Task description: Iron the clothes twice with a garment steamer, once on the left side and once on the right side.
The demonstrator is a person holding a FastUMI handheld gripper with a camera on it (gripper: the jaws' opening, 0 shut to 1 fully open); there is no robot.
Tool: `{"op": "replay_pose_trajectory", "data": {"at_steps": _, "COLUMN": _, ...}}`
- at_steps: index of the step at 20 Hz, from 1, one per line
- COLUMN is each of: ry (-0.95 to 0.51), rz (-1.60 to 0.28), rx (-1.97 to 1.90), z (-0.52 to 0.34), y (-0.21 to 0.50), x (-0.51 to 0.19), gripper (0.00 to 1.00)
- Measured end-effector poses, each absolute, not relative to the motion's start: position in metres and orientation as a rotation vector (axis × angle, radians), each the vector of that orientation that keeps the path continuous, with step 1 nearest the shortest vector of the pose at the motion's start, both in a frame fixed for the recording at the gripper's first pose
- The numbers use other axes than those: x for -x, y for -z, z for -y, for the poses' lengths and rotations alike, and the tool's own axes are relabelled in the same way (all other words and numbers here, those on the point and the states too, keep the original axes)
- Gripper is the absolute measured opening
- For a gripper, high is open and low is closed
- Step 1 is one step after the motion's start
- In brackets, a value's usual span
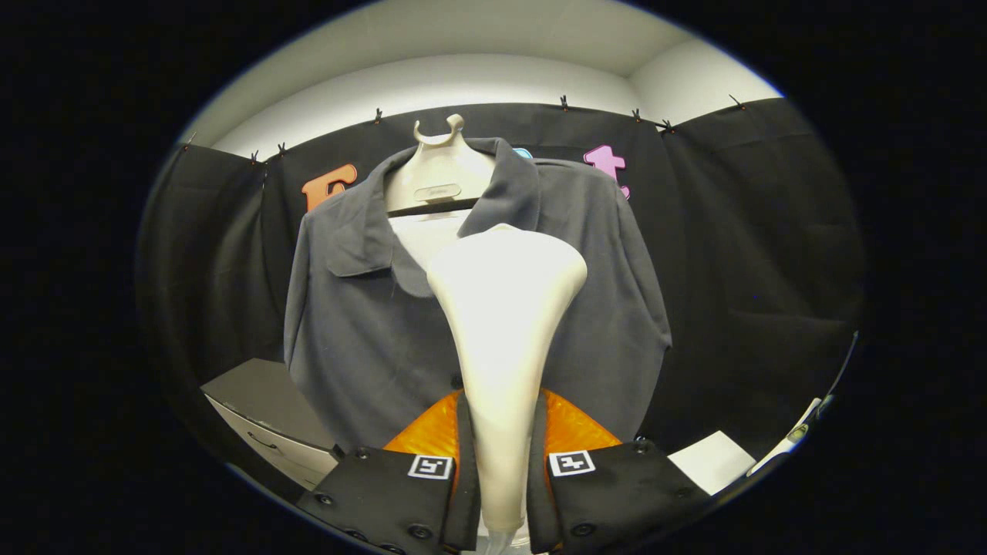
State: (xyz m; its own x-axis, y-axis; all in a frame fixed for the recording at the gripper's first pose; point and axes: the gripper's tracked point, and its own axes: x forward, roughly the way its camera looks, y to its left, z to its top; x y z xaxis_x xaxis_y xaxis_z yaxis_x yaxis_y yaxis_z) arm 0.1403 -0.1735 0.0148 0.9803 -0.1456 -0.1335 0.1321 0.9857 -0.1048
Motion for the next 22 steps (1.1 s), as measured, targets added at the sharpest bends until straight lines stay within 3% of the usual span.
{"op": "replay_pose_trajectory", "data": {"at_steps": 9, "ry": 0.128, "rz": -0.134, "rx": 0.102, "z": 0.208, "y": -0.036, "x": -0.162, "gripper": 0.32}}
{"op": "replay_pose_trajectory", "data": {"at_steps": 22, "ry": 0.086, "rz": -0.192, "rx": 0.123, "z": 0.21, "y": 0.002, "x": -0.175, "gripper": 0.32}}
